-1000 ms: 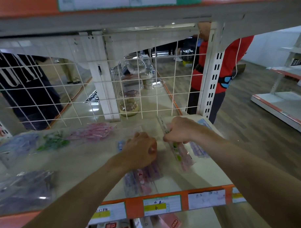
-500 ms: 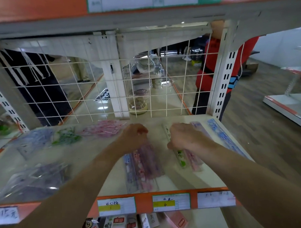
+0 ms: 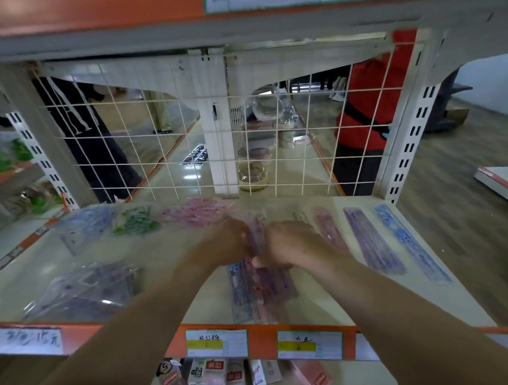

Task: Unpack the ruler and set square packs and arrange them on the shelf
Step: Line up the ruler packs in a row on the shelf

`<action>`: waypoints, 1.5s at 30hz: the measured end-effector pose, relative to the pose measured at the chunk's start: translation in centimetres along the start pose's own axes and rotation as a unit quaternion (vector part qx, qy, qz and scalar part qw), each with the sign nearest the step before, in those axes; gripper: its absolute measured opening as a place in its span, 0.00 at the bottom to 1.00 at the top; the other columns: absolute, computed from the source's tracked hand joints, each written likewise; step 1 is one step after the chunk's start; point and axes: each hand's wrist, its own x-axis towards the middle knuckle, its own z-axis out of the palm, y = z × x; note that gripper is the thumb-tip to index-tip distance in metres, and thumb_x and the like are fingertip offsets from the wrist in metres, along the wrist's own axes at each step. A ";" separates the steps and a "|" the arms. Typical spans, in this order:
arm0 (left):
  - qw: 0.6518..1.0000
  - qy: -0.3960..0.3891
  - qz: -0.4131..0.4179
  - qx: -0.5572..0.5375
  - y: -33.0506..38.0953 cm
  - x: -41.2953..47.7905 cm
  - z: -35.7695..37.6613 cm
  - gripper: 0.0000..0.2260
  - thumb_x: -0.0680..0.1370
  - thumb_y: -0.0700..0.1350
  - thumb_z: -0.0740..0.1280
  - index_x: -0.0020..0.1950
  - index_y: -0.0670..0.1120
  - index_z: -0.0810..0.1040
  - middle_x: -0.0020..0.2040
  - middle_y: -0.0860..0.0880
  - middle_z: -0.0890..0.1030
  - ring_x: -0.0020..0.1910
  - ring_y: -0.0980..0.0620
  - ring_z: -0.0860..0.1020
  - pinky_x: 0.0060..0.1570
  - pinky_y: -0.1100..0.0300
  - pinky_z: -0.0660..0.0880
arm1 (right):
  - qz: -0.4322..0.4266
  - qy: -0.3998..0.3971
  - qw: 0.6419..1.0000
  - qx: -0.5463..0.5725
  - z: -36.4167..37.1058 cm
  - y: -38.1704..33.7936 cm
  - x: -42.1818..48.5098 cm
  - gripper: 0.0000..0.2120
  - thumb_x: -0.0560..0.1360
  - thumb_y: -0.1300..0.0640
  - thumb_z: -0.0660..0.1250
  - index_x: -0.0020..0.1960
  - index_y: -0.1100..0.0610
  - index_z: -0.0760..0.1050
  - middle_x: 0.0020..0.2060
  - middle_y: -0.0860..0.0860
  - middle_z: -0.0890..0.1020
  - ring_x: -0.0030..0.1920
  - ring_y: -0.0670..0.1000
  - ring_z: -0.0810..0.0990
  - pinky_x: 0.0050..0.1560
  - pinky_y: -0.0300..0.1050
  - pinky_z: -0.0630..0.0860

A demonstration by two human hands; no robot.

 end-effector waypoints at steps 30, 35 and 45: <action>0.823 0.076 -0.040 -0.561 6.2 -1.6 2.7 0.09 0.79 0.42 0.64 0.45 0.44 0.83 0.38 0.43 0.83 0.36 0.51 0.80 0.36 0.57 0.75 | -0.030 0.334 0.780 0.528 4.8 3.5 -1.9 0.07 0.78 0.60 0.66 0.45 0.49 0.78 0.38 0.42 0.82 0.40 0.41 0.81 0.40 0.30 0.75; 0.767 0.145 -0.036 -0.624 5.6 -1.6 4.3 0.10 0.79 0.40 0.64 0.42 0.47 0.84 0.42 0.35 0.82 0.39 0.42 0.80 0.42 0.48 0.76 | -0.047 0.358 0.781 0.511 4.9 3.0 -1.7 0.12 0.77 0.58 0.67 0.44 0.40 0.75 0.38 0.39 0.82 0.41 0.40 0.81 0.42 0.32 0.76; 0.713 0.135 -0.049 -0.687 5.7 -1.9 3.2 0.09 0.77 0.38 0.66 0.41 0.46 0.85 0.37 0.45 0.82 0.36 0.50 0.79 0.35 0.60 0.76 | -0.052 0.338 0.780 0.525 5.3 3.1 -2.0 0.14 0.75 0.60 0.70 0.47 0.41 0.73 0.37 0.43 0.82 0.40 0.40 0.81 0.41 0.34 0.77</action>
